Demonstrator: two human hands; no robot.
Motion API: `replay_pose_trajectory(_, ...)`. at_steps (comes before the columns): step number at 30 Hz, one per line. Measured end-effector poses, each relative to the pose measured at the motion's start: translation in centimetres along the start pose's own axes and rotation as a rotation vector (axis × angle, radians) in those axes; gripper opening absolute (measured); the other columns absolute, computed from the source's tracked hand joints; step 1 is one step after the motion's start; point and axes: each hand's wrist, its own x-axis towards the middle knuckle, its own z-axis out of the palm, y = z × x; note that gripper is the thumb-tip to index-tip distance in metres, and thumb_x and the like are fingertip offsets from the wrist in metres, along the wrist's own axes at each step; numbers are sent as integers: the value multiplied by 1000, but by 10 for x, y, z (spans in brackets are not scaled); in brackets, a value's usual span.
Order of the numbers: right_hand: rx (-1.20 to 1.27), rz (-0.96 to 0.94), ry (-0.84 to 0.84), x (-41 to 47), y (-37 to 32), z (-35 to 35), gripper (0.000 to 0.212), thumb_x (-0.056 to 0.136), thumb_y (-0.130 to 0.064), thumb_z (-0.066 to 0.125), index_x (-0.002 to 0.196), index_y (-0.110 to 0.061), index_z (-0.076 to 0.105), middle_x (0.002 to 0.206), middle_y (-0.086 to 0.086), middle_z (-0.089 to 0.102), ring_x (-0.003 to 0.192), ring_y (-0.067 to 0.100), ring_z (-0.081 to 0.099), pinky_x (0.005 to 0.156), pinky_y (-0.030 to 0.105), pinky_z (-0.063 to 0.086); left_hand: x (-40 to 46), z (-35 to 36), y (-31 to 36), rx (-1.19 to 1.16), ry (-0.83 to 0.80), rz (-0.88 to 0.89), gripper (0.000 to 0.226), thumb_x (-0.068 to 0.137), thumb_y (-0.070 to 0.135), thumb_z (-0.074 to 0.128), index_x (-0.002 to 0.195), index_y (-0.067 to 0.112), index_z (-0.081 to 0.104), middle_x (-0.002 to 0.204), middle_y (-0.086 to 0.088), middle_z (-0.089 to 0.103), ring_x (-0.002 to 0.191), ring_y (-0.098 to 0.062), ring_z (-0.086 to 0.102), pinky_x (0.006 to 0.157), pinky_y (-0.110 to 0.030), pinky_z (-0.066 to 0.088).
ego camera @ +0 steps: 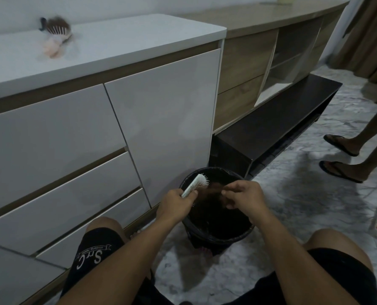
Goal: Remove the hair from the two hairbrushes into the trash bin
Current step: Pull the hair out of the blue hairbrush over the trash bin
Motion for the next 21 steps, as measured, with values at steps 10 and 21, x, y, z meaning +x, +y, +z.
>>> replay_pose_trajectory(10,89,-9,-210,-8,-2,5,51,80,-9,76,125,-27,60,111,2,66,86,24,73,59,30,59,-4,9,3,9,-67,78,46,74,62,61,66,17,64,60,-1,63,60,-28,66,62,-42,59)
replay_pose_trajectory(21,-34,-49,70,4,3,4,18,80,1,74,74,-15,72,81,10,71,64,18,69,62,31,62,-1,3,-2,-5,-53,30,52,72,66,58,57,16,53,56,-4,60,64,-34,68,65,-40,57)
